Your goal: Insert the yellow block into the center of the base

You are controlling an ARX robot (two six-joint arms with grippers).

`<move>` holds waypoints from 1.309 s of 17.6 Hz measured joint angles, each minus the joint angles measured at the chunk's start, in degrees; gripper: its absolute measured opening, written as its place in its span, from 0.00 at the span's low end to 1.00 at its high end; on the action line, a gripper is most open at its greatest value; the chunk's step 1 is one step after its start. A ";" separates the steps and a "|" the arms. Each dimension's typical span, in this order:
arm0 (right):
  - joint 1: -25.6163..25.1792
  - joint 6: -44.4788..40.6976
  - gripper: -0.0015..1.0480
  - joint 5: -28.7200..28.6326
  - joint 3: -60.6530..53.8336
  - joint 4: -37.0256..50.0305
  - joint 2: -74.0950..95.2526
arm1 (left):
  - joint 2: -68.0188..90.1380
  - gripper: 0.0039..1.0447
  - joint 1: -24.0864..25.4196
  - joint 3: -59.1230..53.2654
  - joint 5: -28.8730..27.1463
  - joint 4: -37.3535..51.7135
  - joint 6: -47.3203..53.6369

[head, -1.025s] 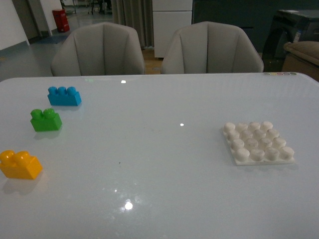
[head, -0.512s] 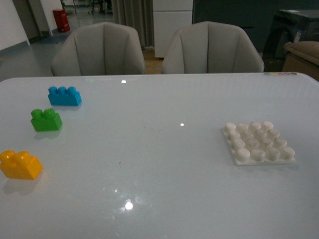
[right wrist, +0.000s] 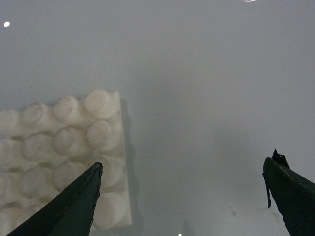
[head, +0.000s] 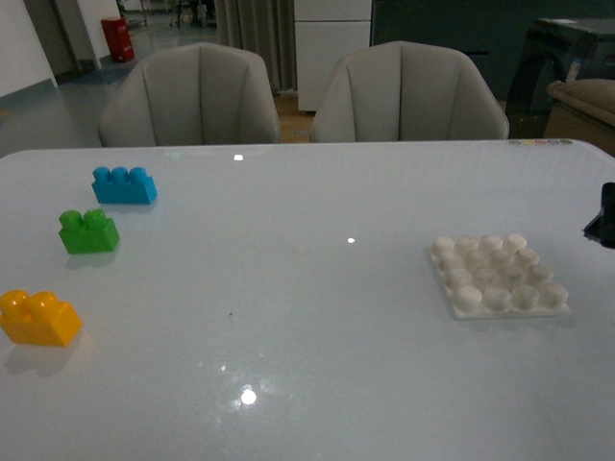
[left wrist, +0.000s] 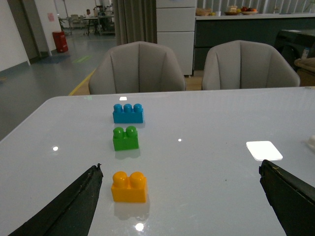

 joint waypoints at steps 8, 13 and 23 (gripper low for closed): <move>5.73 0.94 0.94 -2.45 5.81 -0.59 8.48 | 0.00 0.94 0.00 0.00 0.00 0.00 0.02; 7.19 0.96 0.94 -1.79 5.90 -0.68 10.01 | 0.00 0.94 0.00 0.00 0.00 0.00 0.00; 7.15 2.95 0.94 -1.64 10.21 -2.47 13.40 | 0.00 0.94 0.00 0.00 0.00 0.00 0.02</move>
